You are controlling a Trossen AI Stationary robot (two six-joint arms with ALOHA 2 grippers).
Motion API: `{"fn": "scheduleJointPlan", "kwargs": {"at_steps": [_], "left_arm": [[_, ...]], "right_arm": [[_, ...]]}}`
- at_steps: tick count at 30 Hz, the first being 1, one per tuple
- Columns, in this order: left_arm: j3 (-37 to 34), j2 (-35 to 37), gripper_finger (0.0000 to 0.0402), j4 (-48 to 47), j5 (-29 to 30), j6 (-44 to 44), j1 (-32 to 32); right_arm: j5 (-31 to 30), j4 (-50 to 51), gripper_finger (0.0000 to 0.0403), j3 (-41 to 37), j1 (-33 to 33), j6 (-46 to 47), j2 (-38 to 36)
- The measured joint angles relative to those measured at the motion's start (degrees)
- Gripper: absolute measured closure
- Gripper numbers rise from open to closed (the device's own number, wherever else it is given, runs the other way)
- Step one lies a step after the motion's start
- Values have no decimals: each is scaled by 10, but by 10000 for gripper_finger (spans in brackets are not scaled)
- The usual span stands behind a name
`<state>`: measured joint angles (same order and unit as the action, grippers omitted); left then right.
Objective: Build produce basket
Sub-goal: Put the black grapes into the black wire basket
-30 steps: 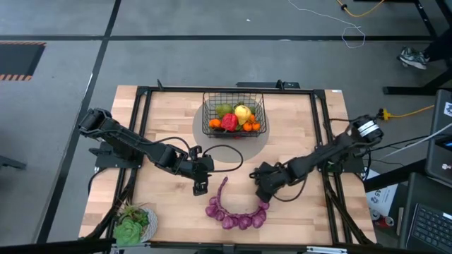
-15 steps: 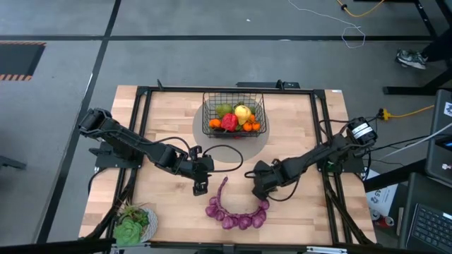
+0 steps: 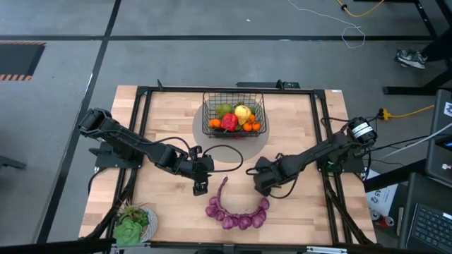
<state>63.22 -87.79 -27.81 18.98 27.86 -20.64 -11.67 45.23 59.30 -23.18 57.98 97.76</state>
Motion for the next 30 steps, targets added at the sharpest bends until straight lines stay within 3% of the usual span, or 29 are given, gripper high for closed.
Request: {"fn": "scheduleJointPlan", "kwargs": {"at_steps": [7,12,18,21,24,27,30], "left_arm": [[0,0,292,0,0,1,0],[0,0,292,0,0,1,0],[0,0,292,0,0,2,0],[0,0,292,1,0,5,0],[0,0,292,1,0,5,0],[0,0,292,1,0,5,0],[0,0,292,1,0,5,0]], "right_arm": [[-70,220,300,111,-1,4,0],[-170,330,300,190,-1,14,-1],[-411,374,300,257,-1,5,-1],[-557,375,299,268,0,-6,-1],[-659,376,299,269,12,-20,-1],[-680,376,299,269,47,-23,-1],[-641,376,299,269,96,-21,-1]]}}
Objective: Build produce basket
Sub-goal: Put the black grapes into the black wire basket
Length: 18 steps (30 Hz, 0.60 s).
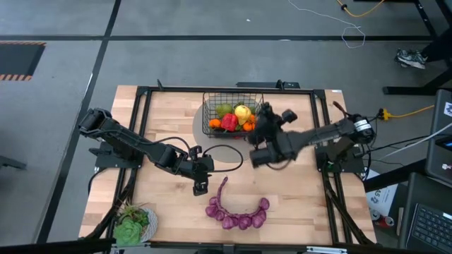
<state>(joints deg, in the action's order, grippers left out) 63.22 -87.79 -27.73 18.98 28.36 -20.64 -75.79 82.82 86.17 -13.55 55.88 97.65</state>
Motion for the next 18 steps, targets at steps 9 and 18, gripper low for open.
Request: {"fn": "scheduleJointPlan", "kwargs": {"at_steps": [9,18], "left_arm": [[0,0,292,0,0,-4,0],[0,0,292,0,0,-4,0]], "right_arm": [[174,-89,299,0,171,-130,0],[594,-462,299,0,288,-486,0]]}}
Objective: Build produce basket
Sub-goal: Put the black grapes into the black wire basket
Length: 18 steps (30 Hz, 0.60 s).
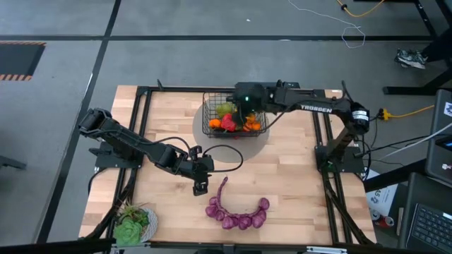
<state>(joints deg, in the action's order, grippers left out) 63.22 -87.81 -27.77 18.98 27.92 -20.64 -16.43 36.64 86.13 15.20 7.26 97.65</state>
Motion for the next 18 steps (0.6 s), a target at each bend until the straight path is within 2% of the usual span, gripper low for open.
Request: {"fn": "scheduleJointPlan", "kwargs": {"at_steps": [3,6,12,18], "left_arm": [[0,0,292,0,0,0,0],[0,0,292,0,0,0,0],[0,0,292,0,0,0,0],[0,0,292,0,0,0,0]], "right_arm": [[118,-80,299,-1,18,-18,1],[169,-106,299,-2,26,-22,5],[137,-121,288,-3,26,-22,7],[136,-184,221,-3,26,-17,7]]}}
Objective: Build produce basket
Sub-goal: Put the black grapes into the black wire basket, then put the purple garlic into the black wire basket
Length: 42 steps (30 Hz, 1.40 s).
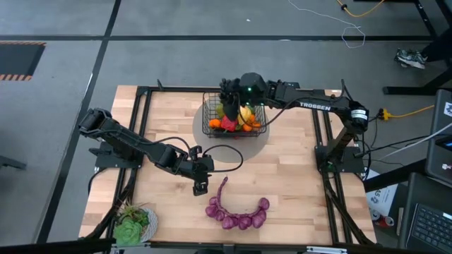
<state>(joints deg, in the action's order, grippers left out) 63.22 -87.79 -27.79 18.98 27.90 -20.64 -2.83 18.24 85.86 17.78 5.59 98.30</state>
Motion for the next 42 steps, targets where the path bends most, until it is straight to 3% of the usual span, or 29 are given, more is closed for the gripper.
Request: {"fn": "scheduleJointPlan", "kwargs": {"at_steps": [10,17,22,26,35,42], "left_arm": [[0,0,292,0,0,0,0],[0,0,292,0,0,0,0],[0,0,292,0,0,0,0],[0,0,292,0,0,0,0],[0,0,292,3,0,0,0],[0,0,292,4,0,4,-1]], "right_arm": [[0,1,98,0,0,63,0],[-8,-2,81,0,0,27,0],[-61,14,81,0,0,31,0],[-109,119,81,17,1,109,-9],[-168,470,81,117,-10,185,-27],[-211,646,81,84,-77,271,-27]]}}
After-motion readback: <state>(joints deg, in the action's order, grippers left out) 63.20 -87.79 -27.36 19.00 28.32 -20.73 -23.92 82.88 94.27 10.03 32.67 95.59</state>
